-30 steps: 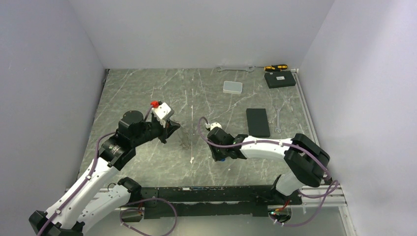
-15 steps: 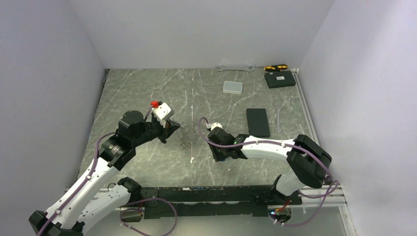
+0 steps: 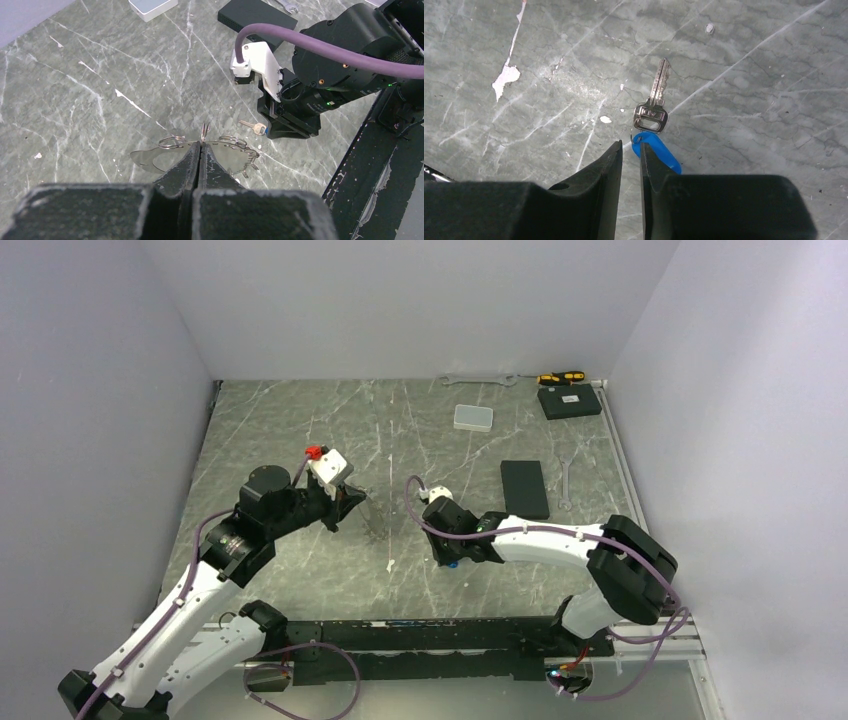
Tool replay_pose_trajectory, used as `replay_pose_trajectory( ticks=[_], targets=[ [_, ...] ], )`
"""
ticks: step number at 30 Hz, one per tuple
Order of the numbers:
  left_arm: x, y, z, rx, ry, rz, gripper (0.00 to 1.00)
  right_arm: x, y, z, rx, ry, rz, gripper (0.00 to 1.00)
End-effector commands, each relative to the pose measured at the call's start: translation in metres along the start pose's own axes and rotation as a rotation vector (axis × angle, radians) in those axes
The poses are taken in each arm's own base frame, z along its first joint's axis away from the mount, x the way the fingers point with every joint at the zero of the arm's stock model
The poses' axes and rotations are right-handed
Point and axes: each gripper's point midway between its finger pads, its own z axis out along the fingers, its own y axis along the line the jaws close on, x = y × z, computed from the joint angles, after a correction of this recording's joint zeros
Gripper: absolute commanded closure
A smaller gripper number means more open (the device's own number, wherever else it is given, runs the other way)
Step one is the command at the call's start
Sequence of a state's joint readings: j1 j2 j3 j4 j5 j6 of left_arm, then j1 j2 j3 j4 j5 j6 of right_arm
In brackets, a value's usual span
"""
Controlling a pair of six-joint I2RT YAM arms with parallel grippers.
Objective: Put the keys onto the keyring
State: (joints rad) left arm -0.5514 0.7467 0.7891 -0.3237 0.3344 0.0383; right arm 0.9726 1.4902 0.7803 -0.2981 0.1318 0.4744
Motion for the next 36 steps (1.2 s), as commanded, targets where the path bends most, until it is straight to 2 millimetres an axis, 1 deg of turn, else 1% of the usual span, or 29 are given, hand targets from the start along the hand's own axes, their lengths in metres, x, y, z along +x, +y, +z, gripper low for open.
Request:
replay_pose_trajectory(
  ticks=[1,6,12,18,23,27,30,36],
  targets=[
    [-0.016,-0.001,-0.002,-0.001,-0.061,0.035,1.0,-0.022,0.007,-0.005,-0.002,-0.064,0.006,0.78],
    [-0.016,0.0,-0.003,-0.002,-0.063,0.035,1.0,-0.019,0.008,0.0,0.0,-0.043,0.003,0.77],
    [-0.017,0.0,-0.003,-0.002,-0.066,0.036,1.0,-0.017,0.004,0.001,0.018,-0.035,0.004,0.76],
    [-0.017,-0.001,-0.003,-0.001,-0.067,0.037,1.0,-0.014,0.001,0.002,0.037,-0.026,0.011,0.82],
    [-0.017,-0.001,-0.003,0.0,-0.066,0.036,1.0,-0.011,0.001,0.003,0.03,-0.016,0.01,0.83],
    [-0.017,-0.001,-0.003,0.0,-0.067,0.037,1.0,-0.011,0.002,0.003,0.027,-0.019,0.009,0.82],
    [-0.017,-0.001,-0.003,0.001,-0.066,0.036,1.0,-0.009,0.002,0.004,0.027,-0.011,0.009,0.79],
    [-0.017,-0.001,-0.003,0.001,-0.066,0.036,1.0,-0.007,0.002,0.006,0.03,-0.003,0.012,0.78]
  ],
)
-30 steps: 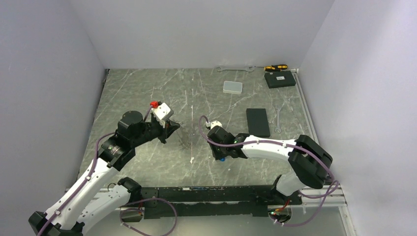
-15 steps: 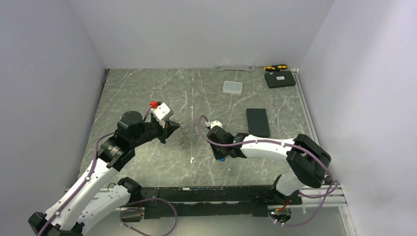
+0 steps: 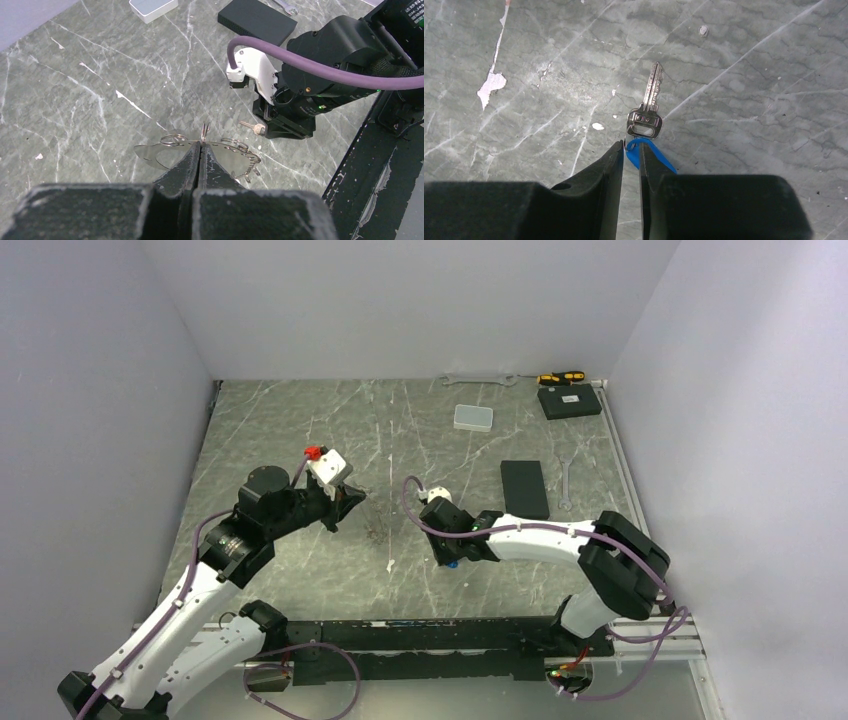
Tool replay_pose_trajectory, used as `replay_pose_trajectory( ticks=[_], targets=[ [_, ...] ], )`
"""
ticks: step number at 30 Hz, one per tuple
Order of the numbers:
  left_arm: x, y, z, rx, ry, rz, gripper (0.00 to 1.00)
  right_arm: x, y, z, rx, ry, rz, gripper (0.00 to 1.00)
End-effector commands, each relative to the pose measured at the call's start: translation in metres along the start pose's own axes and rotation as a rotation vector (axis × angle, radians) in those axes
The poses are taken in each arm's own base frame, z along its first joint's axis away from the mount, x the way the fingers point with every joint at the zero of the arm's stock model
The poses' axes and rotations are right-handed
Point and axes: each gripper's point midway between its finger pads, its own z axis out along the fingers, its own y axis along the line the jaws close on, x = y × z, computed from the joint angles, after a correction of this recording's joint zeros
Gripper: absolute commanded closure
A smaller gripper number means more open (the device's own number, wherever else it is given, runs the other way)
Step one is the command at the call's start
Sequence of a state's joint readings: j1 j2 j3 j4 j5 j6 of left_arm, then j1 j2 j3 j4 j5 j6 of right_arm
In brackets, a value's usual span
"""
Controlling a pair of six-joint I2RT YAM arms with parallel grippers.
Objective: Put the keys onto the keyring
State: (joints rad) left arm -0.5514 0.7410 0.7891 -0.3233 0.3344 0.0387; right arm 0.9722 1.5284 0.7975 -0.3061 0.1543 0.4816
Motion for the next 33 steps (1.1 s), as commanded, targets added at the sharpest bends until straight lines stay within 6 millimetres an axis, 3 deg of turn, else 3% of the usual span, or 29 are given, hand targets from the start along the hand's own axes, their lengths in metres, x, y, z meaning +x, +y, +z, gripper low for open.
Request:
replay_pose_trajectory(
  ticks=[1,5,12,21,33],
  targets=[
    [-0.015,-0.001,-0.002,0.001,-0.06,0.034,1.0,-0.009,0.006,-0.001,-0.005,-0.019,0.009,0.79],
    [-0.016,0.0,-0.002,-0.001,-0.062,0.034,1.0,-0.008,0.005,-0.001,-0.002,-0.018,0.009,0.82],
    [-0.016,0.0,-0.002,-0.002,-0.063,0.035,1.0,-0.007,0.004,-0.001,-0.003,-0.022,0.012,1.0],
    [-0.018,-0.002,-0.005,0.004,-0.077,0.038,1.0,-0.023,-0.001,-0.016,0.02,-0.09,-0.014,1.0],
    [-0.025,-0.006,-0.01,0.014,-0.113,0.047,1.0,-0.068,0.01,-0.051,-0.053,-0.283,-0.08,1.0]
  ],
)
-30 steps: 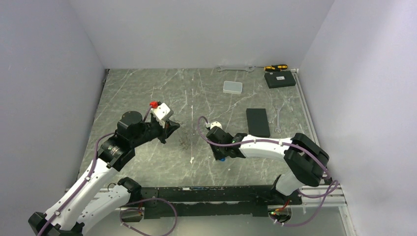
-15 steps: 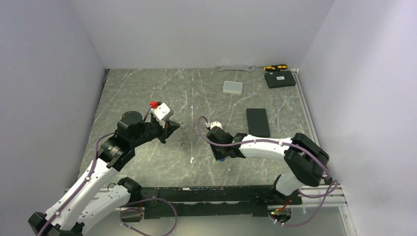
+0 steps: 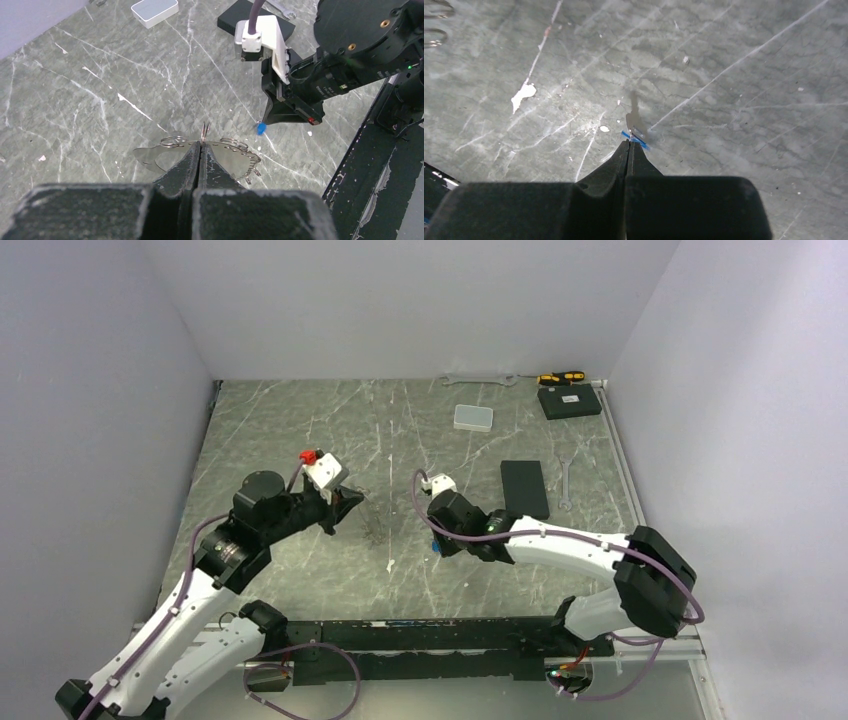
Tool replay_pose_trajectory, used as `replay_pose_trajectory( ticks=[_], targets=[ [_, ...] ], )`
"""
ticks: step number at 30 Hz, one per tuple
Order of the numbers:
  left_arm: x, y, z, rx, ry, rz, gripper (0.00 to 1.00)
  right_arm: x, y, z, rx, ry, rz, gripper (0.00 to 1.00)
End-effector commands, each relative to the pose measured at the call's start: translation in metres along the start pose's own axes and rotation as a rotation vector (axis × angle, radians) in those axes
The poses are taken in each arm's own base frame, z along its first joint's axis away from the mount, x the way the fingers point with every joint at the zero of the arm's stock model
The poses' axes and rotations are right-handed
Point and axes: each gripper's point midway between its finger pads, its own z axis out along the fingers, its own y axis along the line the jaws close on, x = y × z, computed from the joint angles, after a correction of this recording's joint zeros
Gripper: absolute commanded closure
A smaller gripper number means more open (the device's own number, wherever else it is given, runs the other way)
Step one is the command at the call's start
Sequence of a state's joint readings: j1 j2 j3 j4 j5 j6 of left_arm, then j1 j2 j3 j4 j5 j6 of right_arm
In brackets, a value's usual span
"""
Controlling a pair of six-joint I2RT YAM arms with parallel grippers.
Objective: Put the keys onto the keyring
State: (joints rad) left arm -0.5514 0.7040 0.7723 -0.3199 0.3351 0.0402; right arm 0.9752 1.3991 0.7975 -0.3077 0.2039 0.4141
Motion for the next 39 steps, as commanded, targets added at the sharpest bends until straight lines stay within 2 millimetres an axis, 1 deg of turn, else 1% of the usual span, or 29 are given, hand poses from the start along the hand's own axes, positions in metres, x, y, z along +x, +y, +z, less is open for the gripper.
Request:
replay_pose_trajectory(
  ticks=[1,6,9,11,14,18,22,24,26,28,31,32,33,34,35,37,39],
  targets=[
    [-0.024,-0.005,-0.004,0.02,-0.092,0.039,1.0,-0.047,0.011,-0.02,-0.052,-0.176,-0.038,1.0],
    [-0.025,-0.009,-0.005,0.044,-0.113,0.069,1.0,-0.08,0.018,-0.046,-0.107,-0.329,-0.065,1.0],
    [-0.026,-0.008,-0.005,0.036,-0.126,0.047,1.0,-0.091,0.021,-0.058,-0.138,-0.404,-0.078,1.0],
    [-0.03,-0.007,-0.006,0.019,-0.145,0.02,1.0,-0.095,0.021,-0.063,-0.145,-0.437,-0.081,1.0],
    [-0.035,-0.002,-0.006,-0.024,-0.17,-0.087,1.0,-0.098,0.02,-0.067,-0.142,-0.457,-0.079,1.0],
    [-0.043,0.01,-0.009,-0.112,-0.187,-0.224,1.0,-0.101,0.018,-0.069,-0.134,-0.463,-0.065,1.0],
    [-0.05,0.007,-0.013,-0.107,-0.229,-0.29,1.0,-0.104,0.018,-0.072,-0.133,-0.478,-0.044,1.0],
    [-0.06,-0.007,-0.015,-0.024,-0.245,-0.233,1.0,-0.106,0.019,-0.075,-0.141,-0.494,-0.036,1.0],
    [-0.072,-0.02,-0.023,0.051,-0.278,-0.147,1.0,-0.109,0.02,-0.079,-0.15,-0.515,-0.03,1.0],
    [-0.08,-0.024,-0.031,0.067,-0.331,-0.085,1.0,-0.109,0.019,-0.082,-0.155,-0.526,-0.035,1.0],
    [-0.083,-0.028,-0.034,0.092,-0.42,-0.061,1.0,-0.112,0.019,-0.088,-0.163,-0.543,-0.053,1.0],
    [-0.082,-0.028,-0.034,0.091,-0.411,-0.063,1.0,-0.114,0.02,-0.092,-0.169,-0.555,-0.061,1.0],
    [-0.081,-0.029,-0.033,0.095,-0.385,-0.012,1.0,-0.116,0.021,-0.096,-0.173,-0.564,-0.072,1.0],
    [-0.077,-0.033,-0.032,0.127,-0.344,0.042,1.0,-0.118,0.021,-0.099,-0.176,-0.573,-0.08,1.0],
    [-0.076,-0.034,-0.029,0.14,-0.317,0.048,1.0,-0.119,0.021,-0.102,-0.18,-0.583,-0.091,1.0],
    [-0.071,-0.02,-0.017,0.077,-0.274,-0.027,1.0,-0.126,0.028,-0.109,-0.221,-0.625,-0.148,1.0],
    [-0.068,-0.021,-0.01,0.103,-0.242,-0.025,1.0,-0.132,0.036,-0.114,-0.251,-0.651,-0.229,1.0]
  ],
)
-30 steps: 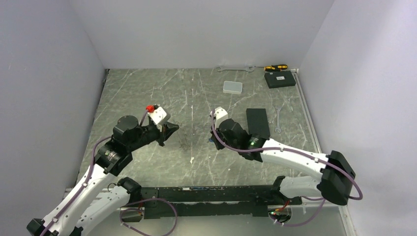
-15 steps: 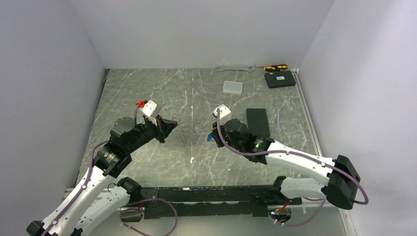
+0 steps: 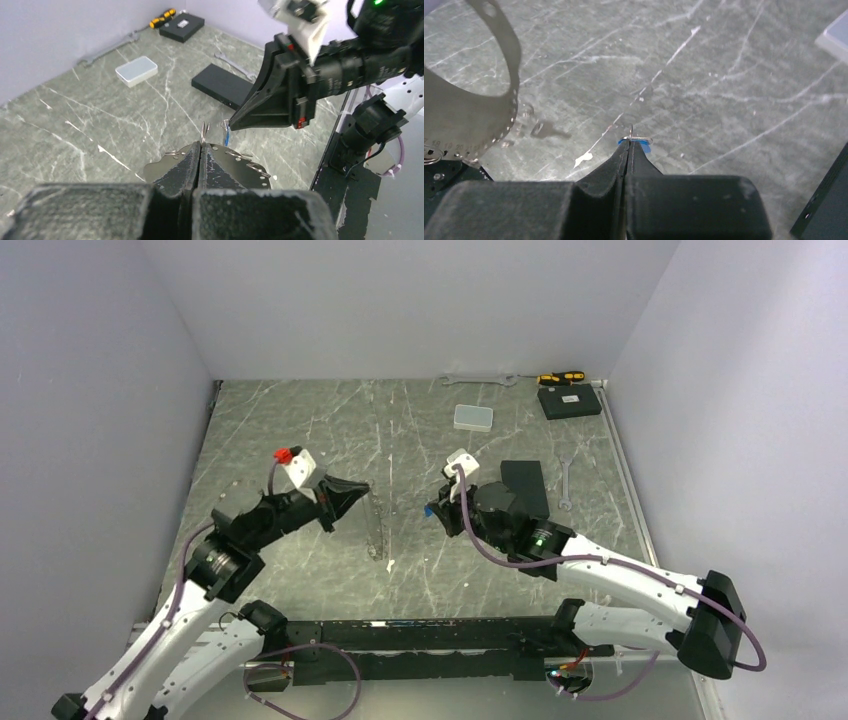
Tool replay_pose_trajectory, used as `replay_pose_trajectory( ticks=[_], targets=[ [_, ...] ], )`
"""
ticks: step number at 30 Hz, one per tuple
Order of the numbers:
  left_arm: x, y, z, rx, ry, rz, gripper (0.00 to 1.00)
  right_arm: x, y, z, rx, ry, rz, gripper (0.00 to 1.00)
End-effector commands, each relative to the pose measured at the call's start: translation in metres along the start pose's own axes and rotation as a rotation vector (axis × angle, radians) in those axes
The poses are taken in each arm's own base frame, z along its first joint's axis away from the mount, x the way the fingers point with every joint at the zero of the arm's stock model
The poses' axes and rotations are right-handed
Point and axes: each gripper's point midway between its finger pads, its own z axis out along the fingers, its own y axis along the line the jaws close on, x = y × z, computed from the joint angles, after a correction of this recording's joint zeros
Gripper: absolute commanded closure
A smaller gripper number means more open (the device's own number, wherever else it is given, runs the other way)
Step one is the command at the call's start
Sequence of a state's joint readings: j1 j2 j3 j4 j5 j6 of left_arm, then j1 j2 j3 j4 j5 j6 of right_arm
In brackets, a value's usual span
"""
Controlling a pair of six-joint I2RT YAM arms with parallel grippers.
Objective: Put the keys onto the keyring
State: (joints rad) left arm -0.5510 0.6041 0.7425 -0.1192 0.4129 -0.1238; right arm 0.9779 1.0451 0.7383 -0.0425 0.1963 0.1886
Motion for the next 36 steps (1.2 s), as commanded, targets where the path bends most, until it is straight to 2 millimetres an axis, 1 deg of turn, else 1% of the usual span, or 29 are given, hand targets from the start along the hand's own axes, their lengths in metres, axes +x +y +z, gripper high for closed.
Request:
replay_pose_trajectory(
  ticks=[1,4,6,7,11,14,15,21,25,31,36],
  targets=[
    [-0.007,0.0,0.012,0.047,0.022,0.038,1.0,-0.039,0.018,-0.003,-0.11,-0.12,-0.13,1.0],
    [-0.003,-0.003,0.017,0.083,0.044,0.021,1.0,-0.049,0.028,-0.006,-0.165,-0.127,-0.178,1.0],
    [0.004,-0.006,0.02,0.118,0.078,0.026,1.0,-0.056,0.033,-0.012,-0.203,-0.151,-0.222,1.0],
    [0.005,-0.006,0.021,0.12,0.089,0.021,1.0,-0.059,0.04,-0.017,-0.246,-0.163,-0.251,1.0],
    [0.008,-0.005,0.026,0.112,0.123,-0.044,1.0,-0.065,0.054,-0.028,-0.339,-0.166,-0.334,1.0],
    [0.011,-0.009,0.028,0.156,0.15,-0.04,1.0,-0.073,0.061,-0.036,-0.385,-0.183,-0.372,1.0],
    [0.012,-0.009,0.029,0.164,0.16,-0.043,1.0,-0.073,0.063,-0.037,-0.4,-0.181,-0.386,1.0],
    [0.017,-0.01,0.03,0.185,0.185,-0.051,1.0,-0.075,0.071,-0.035,-0.449,-0.163,-0.419,1.0],
    [0.019,-0.009,0.031,0.19,0.194,-0.047,1.0,-0.072,0.076,-0.034,-0.475,-0.147,-0.412,1.0],
    [0.024,-0.01,0.034,0.233,0.206,-0.049,1.0,-0.075,0.082,-0.039,-0.509,-0.173,-0.387,1.0],
    [0.029,-0.017,0.03,0.286,0.217,-0.017,1.0,-0.077,0.08,-0.034,-0.5,-0.157,-0.353,1.0]
  ],
)
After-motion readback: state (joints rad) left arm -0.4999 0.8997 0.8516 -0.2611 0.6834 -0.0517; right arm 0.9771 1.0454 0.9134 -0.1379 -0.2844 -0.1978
